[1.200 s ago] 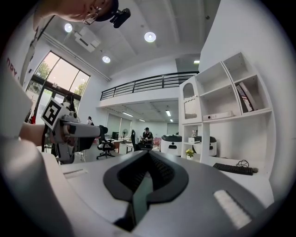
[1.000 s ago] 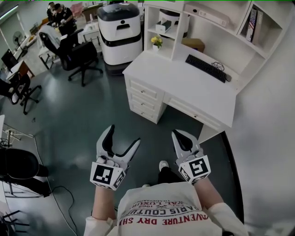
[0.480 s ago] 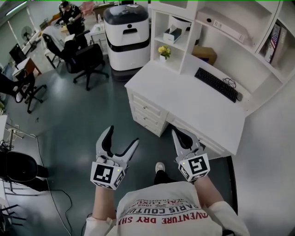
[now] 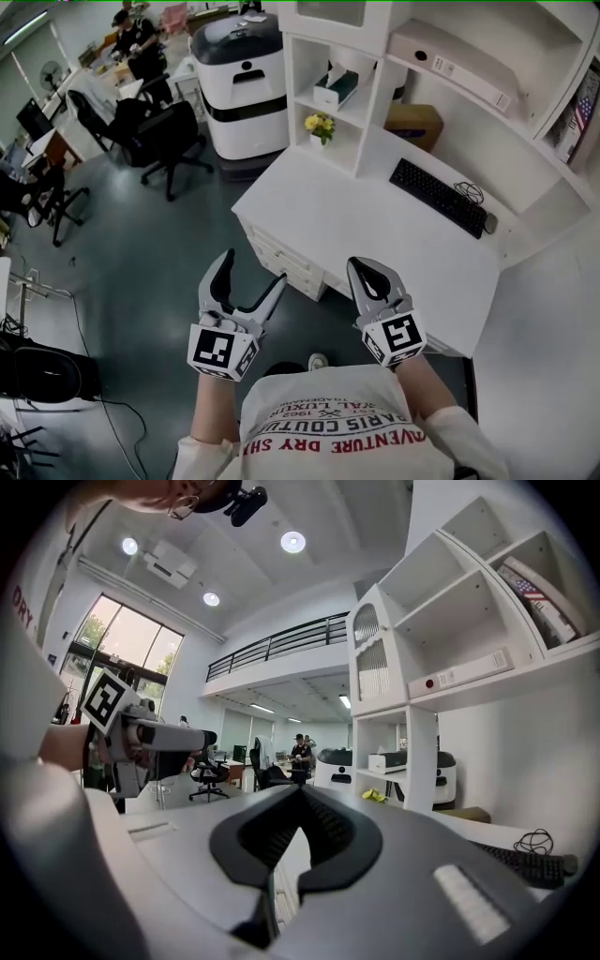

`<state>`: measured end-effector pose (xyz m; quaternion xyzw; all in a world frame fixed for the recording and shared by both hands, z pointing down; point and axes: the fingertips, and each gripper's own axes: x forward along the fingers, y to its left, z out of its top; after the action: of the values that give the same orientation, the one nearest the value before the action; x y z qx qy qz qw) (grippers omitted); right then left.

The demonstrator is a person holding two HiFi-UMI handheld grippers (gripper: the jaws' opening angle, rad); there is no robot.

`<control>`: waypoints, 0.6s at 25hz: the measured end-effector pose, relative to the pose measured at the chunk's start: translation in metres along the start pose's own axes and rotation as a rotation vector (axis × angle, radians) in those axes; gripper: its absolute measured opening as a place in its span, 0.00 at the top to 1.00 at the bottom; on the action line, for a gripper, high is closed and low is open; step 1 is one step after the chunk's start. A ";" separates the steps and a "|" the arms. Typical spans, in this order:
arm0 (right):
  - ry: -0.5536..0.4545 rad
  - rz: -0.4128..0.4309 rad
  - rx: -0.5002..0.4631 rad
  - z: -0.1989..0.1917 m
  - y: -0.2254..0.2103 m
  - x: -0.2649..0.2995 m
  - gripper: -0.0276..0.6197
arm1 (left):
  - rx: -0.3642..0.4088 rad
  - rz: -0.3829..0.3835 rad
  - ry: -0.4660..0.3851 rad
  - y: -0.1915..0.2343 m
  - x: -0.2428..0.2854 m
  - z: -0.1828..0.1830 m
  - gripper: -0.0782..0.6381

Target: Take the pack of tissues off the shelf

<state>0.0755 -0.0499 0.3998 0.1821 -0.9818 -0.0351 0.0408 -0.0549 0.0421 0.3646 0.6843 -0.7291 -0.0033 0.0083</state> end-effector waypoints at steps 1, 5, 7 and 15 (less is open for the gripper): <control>-0.001 -0.005 -0.001 0.000 -0.007 0.004 0.95 | -0.001 -0.007 0.005 0.000 0.010 -0.002 0.32; -0.001 -0.041 -0.008 -0.002 -0.036 0.020 0.96 | 0.013 -0.039 0.036 0.006 0.050 -0.010 0.32; 0.002 -0.069 -0.009 -0.004 -0.053 0.032 0.95 | 0.008 -0.044 0.038 0.015 0.074 -0.012 0.32; 0.014 -0.209 -0.012 -0.002 -0.110 0.093 0.95 | 0.016 -0.216 0.061 0.050 0.187 -0.019 0.32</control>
<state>0.0285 -0.1861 0.3989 0.2834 -0.9570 -0.0437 0.0447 -0.1161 -0.1414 0.3854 0.7588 -0.6504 0.0226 0.0246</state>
